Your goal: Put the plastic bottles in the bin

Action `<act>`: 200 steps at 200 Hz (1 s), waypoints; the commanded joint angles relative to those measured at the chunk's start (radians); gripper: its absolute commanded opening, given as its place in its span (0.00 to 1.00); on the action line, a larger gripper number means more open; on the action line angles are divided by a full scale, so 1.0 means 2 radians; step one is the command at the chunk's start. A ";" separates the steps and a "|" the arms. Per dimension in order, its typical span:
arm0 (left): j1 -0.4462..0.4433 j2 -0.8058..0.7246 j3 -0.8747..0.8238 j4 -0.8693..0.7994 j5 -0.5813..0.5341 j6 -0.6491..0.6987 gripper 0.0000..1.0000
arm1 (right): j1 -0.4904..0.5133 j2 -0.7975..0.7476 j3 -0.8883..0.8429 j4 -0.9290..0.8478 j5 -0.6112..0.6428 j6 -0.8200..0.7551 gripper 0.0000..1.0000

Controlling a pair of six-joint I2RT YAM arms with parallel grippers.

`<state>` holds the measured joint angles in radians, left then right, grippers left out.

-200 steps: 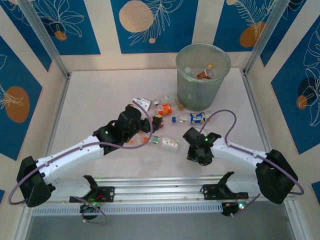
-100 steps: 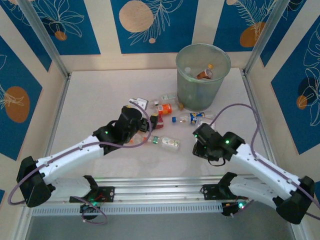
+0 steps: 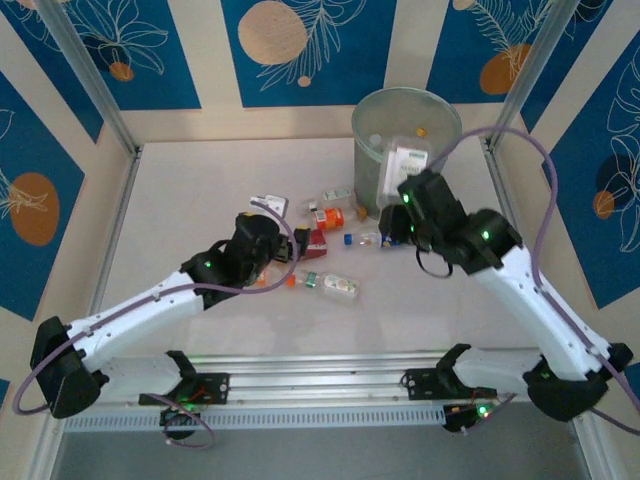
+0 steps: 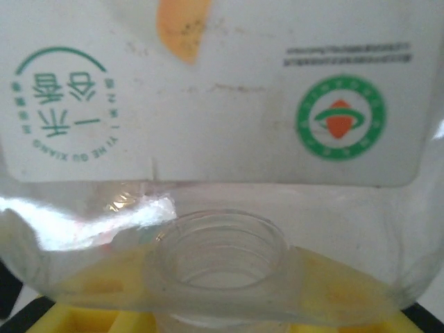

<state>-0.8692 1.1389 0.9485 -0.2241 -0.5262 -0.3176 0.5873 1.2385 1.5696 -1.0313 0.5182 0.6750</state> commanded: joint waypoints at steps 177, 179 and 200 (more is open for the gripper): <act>0.028 -0.032 -0.023 -0.036 0.006 -0.014 0.99 | -0.159 0.371 0.384 0.004 -0.076 -0.094 0.01; 0.029 -0.032 -0.023 -0.036 0.006 -0.014 0.99 | -0.159 0.375 0.387 0.001 -0.077 -0.094 0.01; 0.032 -0.033 -0.023 -0.038 0.007 -0.012 0.99 | -0.159 0.393 0.397 -0.007 -0.085 -0.091 0.04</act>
<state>-0.8223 1.0935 0.9096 -0.2790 -0.5220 -0.3351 0.2741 1.9972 2.3161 -0.9859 0.3889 0.5060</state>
